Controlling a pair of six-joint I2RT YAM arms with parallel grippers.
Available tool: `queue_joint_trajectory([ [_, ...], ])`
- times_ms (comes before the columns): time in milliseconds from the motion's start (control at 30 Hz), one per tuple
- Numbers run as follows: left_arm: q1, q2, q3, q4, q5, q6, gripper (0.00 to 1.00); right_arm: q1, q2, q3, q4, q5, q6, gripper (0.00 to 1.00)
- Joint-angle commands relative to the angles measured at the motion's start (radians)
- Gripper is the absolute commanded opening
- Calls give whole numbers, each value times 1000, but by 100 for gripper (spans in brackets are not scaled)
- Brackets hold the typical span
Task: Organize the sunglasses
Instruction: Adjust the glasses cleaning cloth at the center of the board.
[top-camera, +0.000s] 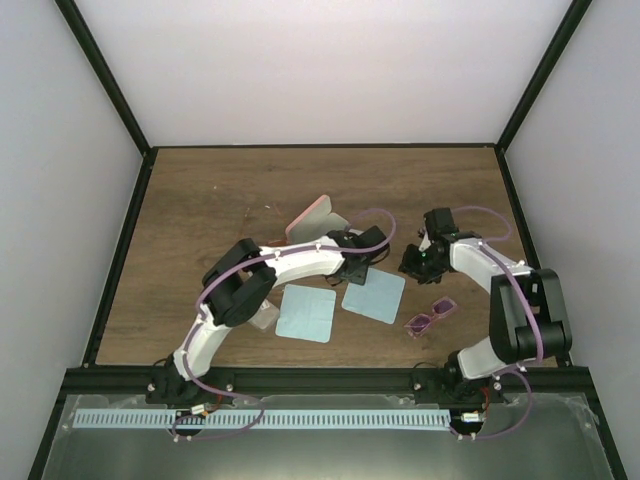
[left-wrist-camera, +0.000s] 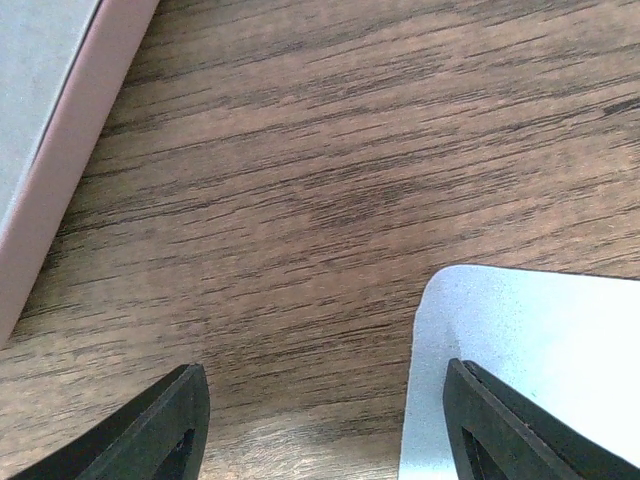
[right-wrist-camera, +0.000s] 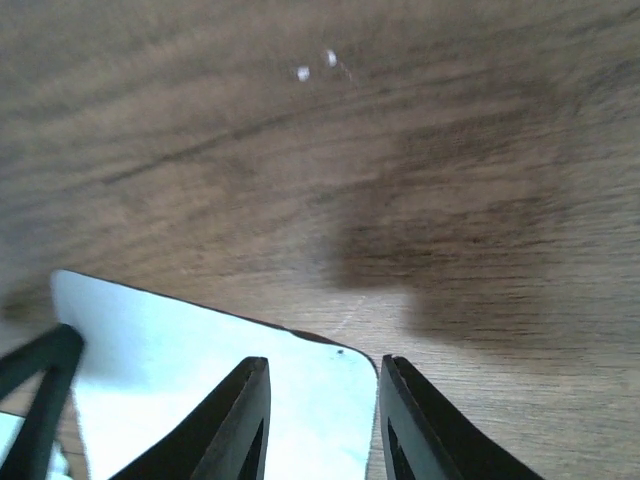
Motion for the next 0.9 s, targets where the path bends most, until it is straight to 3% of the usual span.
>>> queue_joint_trajectory([
  [0,1,30,-57,-67,111,34,66,40,47,21,-31,70,-12,31],
  [367,18,9,-115,-30,149,23,66,103,113,21,-29,141,-13,34],
  [867,27,0,-136,-14,161,22,66,144,133,11,-38,164,-22,17],
])
